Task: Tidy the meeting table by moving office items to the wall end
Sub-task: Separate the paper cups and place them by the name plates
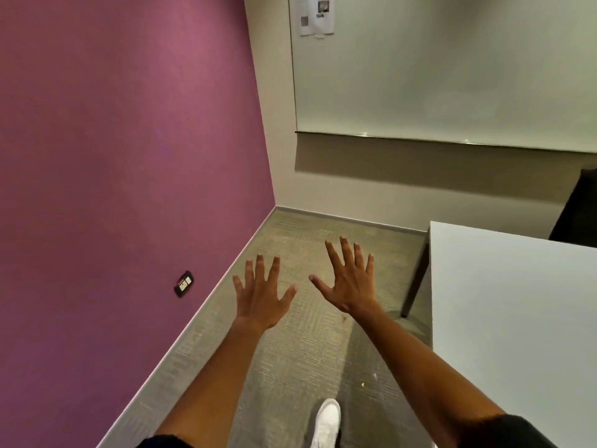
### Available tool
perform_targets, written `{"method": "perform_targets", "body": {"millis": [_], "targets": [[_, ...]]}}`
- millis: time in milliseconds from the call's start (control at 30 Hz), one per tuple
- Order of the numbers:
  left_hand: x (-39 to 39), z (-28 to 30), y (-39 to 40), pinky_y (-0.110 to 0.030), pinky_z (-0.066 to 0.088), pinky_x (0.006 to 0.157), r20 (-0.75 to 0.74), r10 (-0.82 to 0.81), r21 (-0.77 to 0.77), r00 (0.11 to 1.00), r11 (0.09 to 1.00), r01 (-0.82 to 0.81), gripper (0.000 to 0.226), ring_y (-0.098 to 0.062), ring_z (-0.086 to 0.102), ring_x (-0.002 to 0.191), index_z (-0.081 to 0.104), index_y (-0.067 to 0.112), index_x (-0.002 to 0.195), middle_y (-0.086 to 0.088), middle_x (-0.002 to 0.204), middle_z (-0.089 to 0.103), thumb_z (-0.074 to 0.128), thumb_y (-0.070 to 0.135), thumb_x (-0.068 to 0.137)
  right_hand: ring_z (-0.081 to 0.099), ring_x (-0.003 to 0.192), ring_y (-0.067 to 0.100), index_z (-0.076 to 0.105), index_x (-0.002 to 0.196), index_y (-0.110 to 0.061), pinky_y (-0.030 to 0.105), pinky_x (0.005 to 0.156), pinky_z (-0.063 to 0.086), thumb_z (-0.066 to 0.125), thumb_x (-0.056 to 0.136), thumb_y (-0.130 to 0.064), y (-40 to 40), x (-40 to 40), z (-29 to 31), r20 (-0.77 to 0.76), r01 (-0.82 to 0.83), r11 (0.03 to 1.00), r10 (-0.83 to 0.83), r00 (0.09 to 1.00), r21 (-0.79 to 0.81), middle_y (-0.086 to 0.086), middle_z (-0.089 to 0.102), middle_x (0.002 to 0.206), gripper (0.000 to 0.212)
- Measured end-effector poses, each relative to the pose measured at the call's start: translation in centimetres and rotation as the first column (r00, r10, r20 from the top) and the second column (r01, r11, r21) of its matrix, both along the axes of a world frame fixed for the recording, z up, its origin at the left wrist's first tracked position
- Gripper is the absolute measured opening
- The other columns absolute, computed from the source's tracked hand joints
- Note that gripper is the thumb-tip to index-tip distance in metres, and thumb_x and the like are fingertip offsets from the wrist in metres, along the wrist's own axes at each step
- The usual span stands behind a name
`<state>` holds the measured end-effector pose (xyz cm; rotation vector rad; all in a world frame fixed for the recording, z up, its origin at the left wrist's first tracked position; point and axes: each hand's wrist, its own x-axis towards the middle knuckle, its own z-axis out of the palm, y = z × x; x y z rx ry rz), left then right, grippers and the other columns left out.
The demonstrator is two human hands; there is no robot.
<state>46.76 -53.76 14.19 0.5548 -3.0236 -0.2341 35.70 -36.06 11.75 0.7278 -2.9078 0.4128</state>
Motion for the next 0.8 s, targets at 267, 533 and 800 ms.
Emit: {"method": "perform_targets", "body": {"millis": [267,533,800], "targets": [[-24.4,-0.7,-1.5,-0.061,0.003,0.116,0.016,-0.172,0.003,0.985,0.985,0.172,0.080,-0.031,-0.007,0.149,-0.001,0.033,0.152,-0.009,0.162,-0.006,0.028,0.071,0.088,-0.007,0.151,0.033,-0.011,0.152,-0.038,0.063,0.118,0.001,0.012,0.077,-0.087,-0.2,-22.1,-0.3,0.000,0.179,0.984,-0.179,0.984,0.004,0.004,-0.011,0.164,0.092],[-46.9,0.0,1.1,-0.061,0.002,0.115,0.008,-0.345,0.031,0.938,0.938,0.345,0.080,-0.030,-0.008,0.149,-0.002,0.033,0.152,-0.009,0.162,-0.006,0.025,0.072,0.088,-0.001,0.151,0.033,-0.006,0.152,-0.038,0.062,0.117,0.001,0.018,0.080,-0.084,3.6,-39.2,1.3,-0.013,0.368,0.930,-0.368,0.930,-0.011,0.004,-0.006,0.164,0.089],[-70.2,-1.5,4.6,-0.062,0.006,0.116,0.014,-0.578,-0.012,0.816,0.816,0.578,0.081,-0.034,-0.004,0.149,-0.004,0.032,0.152,-0.010,0.162,-0.006,0.020,0.073,0.087,0.002,0.150,0.036,-0.004,0.153,-0.037,0.065,0.115,0.006,0.017,0.079,-0.085,8.8,-56.9,-0.1,-0.027,0.594,0.804,-0.593,0.804,0.022,0.006,-0.004,0.164,0.090]]}}
